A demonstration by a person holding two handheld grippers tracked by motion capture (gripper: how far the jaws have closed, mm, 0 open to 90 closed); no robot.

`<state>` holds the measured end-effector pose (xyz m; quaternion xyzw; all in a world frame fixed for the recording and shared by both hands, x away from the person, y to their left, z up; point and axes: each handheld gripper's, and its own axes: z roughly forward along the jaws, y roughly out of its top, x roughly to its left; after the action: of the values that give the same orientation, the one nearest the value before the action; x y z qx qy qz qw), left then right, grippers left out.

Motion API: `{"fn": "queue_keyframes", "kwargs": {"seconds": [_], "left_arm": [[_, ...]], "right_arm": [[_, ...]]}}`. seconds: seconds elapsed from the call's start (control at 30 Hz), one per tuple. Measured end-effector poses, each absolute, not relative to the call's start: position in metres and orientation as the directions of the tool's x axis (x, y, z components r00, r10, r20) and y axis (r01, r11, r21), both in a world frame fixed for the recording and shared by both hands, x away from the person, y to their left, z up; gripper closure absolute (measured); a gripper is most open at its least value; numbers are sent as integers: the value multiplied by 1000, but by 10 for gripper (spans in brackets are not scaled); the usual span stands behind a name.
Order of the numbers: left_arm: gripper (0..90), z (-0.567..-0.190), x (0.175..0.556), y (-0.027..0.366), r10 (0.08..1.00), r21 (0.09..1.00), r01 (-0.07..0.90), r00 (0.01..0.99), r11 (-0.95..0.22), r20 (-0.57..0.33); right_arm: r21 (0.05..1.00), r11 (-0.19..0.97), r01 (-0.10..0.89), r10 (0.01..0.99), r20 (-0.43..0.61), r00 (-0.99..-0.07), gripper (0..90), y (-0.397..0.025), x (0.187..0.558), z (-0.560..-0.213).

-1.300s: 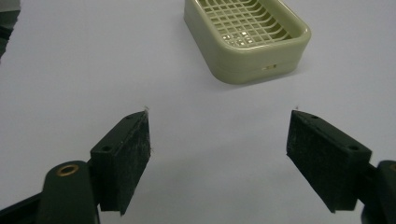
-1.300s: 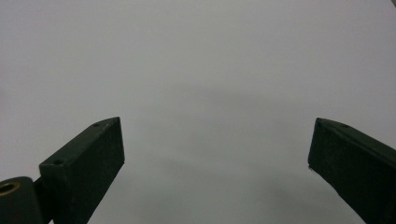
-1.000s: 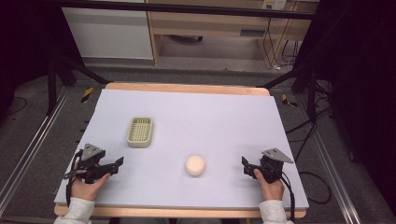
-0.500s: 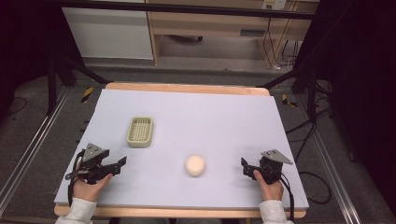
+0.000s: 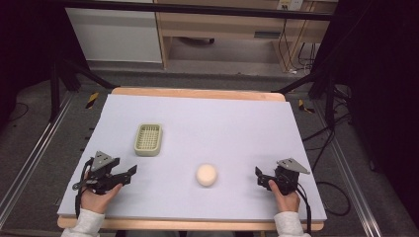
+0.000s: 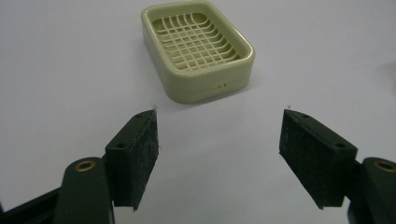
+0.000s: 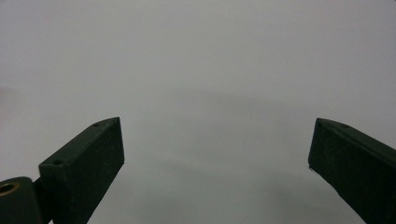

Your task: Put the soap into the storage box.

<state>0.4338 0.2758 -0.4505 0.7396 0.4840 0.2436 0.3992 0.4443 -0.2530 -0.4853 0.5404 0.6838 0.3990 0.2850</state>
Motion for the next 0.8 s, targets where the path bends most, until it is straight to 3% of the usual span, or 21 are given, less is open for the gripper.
{"fn": "queue_keyframes", "kwargs": {"seconds": [0.8], "left_arm": [[286, -451, 434, 243, 878, 813, 518, 478, -265, -18]], "right_arm": [[852, 98, 514, 966, 43, -255, 39, -253, 444, -485]]}}
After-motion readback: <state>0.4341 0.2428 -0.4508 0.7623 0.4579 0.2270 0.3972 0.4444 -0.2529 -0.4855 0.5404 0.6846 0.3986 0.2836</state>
